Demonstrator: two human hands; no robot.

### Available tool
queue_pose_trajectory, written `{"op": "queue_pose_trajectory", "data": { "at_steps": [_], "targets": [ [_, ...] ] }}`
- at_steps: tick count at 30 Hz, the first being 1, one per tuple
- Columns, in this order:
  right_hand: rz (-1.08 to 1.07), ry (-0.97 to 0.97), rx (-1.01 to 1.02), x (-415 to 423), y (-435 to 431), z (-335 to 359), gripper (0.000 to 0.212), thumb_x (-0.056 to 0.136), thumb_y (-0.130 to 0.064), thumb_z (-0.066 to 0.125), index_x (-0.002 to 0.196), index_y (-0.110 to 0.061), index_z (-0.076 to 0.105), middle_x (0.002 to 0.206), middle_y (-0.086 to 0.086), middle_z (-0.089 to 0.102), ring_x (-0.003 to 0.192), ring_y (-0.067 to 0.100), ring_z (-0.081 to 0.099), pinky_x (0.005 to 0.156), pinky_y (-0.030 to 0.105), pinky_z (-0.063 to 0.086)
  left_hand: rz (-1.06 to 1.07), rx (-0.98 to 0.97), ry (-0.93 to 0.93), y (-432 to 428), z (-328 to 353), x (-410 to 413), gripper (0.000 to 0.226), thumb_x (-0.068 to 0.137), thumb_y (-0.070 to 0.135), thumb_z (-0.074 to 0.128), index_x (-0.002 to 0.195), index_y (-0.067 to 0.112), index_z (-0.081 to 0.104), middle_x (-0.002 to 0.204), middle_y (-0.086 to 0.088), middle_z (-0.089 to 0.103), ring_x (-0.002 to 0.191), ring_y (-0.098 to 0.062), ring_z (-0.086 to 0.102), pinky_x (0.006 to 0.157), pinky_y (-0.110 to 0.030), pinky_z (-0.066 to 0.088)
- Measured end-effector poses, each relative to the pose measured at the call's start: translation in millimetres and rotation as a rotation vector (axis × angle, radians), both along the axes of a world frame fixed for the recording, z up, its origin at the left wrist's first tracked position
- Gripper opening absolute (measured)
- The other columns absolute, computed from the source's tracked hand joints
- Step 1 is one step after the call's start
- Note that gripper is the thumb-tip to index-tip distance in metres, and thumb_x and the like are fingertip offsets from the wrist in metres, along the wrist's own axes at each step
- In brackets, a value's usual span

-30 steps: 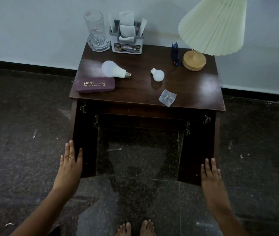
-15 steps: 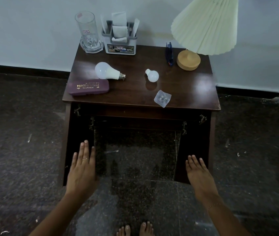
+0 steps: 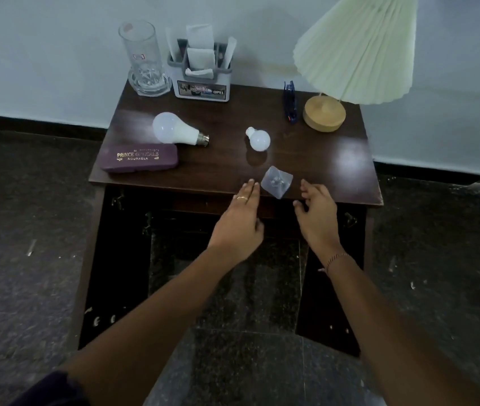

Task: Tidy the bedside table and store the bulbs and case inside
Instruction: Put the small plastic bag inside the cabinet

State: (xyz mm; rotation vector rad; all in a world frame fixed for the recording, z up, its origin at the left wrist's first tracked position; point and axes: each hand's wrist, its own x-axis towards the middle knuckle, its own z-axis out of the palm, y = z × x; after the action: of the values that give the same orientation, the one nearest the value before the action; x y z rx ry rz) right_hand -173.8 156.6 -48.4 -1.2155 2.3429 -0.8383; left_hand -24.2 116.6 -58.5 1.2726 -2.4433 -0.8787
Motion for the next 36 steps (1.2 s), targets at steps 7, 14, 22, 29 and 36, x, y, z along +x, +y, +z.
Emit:
{"op": "queue_pose_trajectory", "data": {
  "at_steps": [7, 14, 22, 29, 36],
  "targets": [
    [0.114, 0.155, -0.086, -31, -40, -30, 0.042, 0.087, -0.012, 0.059, 0.127, -0.002, 0.052, 0.123, 0.012, 0.060, 0.105, 0.021, 0.061, 0.091, 0.018, 0.041, 0.184, -0.203, 0.034, -58, -29, -42, 0.047, 0.093, 0.030, 0.049, 0.135, 0.007, 0.043, 0.126, -0.012, 0.055, 0.122, -0.026, 0.045, 0.094, -0.037, 0.043],
    [0.008, 0.148, -0.437, -25, -34, -63, 0.029, 0.093, -0.015, 0.051, 0.118, -0.007, 0.062, 0.114, 0.006, 0.064, 0.103, 0.011, 0.058, 0.090, 0.008, 0.036, 0.339, -0.303, 0.316, -72, -61, -42, 0.031, 0.074, 0.039, 0.072, 0.095, 0.017, 0.072, 0.098, 0.000, 0.069, 0.092, -0.013, 0.063, 0.081, -0.029, 0.052],
    [-0.084, 0.216, -0.545, -20, -40, -78, 0.016, 0.087, -0.013, 0.059, 0.099, -0.011, 0.070, 0.101, 0.004, 0.065, 0.083, 0.007, 0.055, 0.078, 0.015, 0.039, 0.319, -0.286, 0.369, -81, -67, -42, 0.016, 0.070, 0.030, 0.076, 0.083, 0.022, 0.074, 0.093, 0.005, 0.070, 0.082, -0.006, 0.064, 0.080, -0.021, 0.053],
    [-0.025, 0.245, -0.456, -15, -36, -69, 0.018, 0.087, -0.007, 0.058, 0.099, 0.002, 0.068, 0.108, 0.020, 0.062, 0.095, 0.028, 0.061, 0.085, 0.025, 0.041, 0.323, -0.220, 0.300, -69, -53, -40, 0.017, 0.074, 0.030, 0.073, 0.083, 0.016, 0.076, 0.088, -0.002, 0.075, 0.083, -0.015, 0.068, 0.075, -0.022, 0.050],
    [-0.042, 0.051, -0.310, -27, -50, -65, 0.017, 0.084, -0.007, 0.063, 0.099, 0.000, 0.069, 0.117, 0.015, 0.063, 0.102, 0.024, 0.063, 0.099, 0.028, 0.045, 0.275, 0.011, 0.254, -81, -40, -34, 0.021, 0.069, 0.028, 0.080, 0.084, 0.014, 0.076, 0.093, -0.003, 0.075, 0.079, -0.005, 0.060, 0.075, -0.018, 0.045]
  ]
}}
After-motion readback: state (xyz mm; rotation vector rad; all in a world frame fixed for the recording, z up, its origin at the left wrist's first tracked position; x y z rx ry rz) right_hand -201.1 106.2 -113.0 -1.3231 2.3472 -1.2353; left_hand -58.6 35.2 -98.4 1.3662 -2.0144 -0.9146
